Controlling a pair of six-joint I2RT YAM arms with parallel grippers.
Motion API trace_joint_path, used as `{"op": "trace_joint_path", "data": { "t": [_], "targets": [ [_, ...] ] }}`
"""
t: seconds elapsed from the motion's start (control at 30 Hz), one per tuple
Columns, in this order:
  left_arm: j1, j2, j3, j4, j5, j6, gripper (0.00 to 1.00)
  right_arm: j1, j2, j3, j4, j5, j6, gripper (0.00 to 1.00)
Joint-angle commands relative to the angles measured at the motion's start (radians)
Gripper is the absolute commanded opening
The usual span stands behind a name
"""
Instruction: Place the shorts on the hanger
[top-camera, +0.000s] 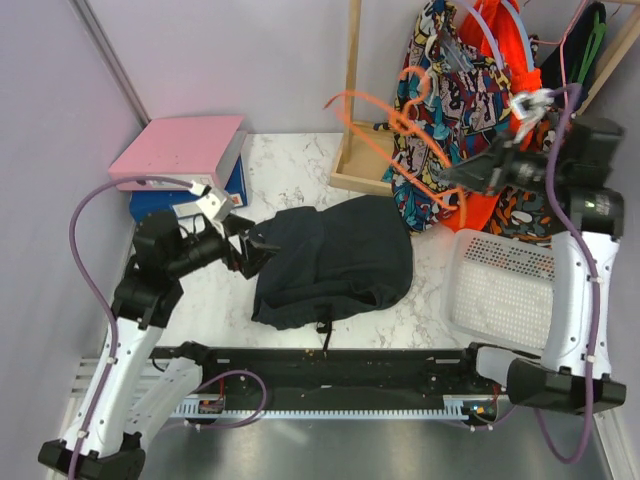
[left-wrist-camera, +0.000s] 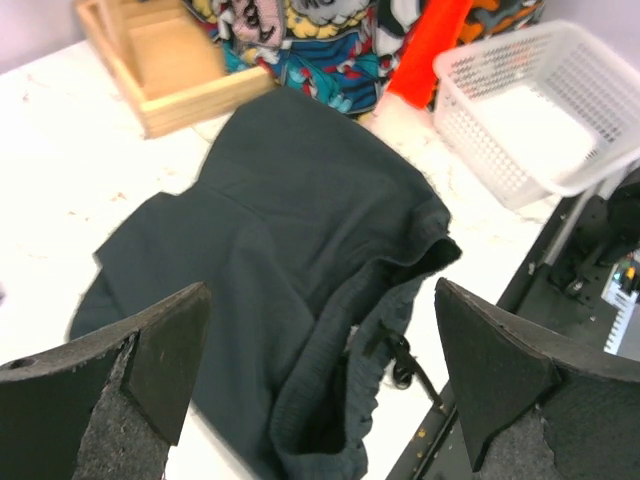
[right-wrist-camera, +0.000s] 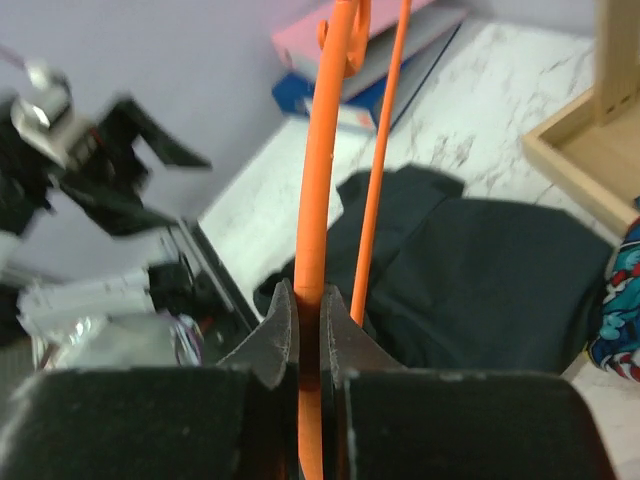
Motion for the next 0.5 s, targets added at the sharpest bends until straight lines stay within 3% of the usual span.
{"op": "trace_joint_path", "data": {
  "t": [0.0, 0.1, 0.2, 0.23, 0.27, 0.3, 0.33, 0.47],
  "targets": [
    [0.067, 0.134, 0.190, -0.180, 0.114, 0.151, 1.00, 0.302, 0.024, -0.005, -0.184, 0.176, -0.276, 0.00],
    [0.098, 0.180, 0.237, -0.235, 0.151, 0.250, 0.99, 0.385, 0.019, -0.088, -0.178, 0.208, -0.348, 0.00],
    [0.148, 0.262, 0.284, -0.309, 0.172, 0.389, 0.99, 0.473, 0.070, -0.061, -0.342, 0.243, -0.581, 0.00],
    [0.226, 0.287, 0.324, -0.341, 0.197, 0.477, 0.98, 0.482, 0.088, -0.061, -0.375, 0.253, -0.628, 0.00],
    [0.275, 0.315, 0.342, -0.383, 0.356, 0.548, 0.96, 0.485, 0.093, -0.061, -0.423, 0.260, -0.677, 0.00],
    [0.330, 0.338, 0.359, -0.439, 0.428, 0.642, 0.95, 0.493, 0.097, -0.062, -0.446, 0.264, -0.763, 0.00],
    [0.354, 0.373, 0.378, -0.540, 0.459, 0.781, 0.94, 0.496, 0.103, -0.064, -0.466, 0.262, -0.808, 0.00],
    [0.365, 0.381, 0.315, -0.631, 0.488, 1.039, 0.94, 0.517, 0.102, -0.075, -0.549, 0.224, -0.957, 0.00]
  ]
}}
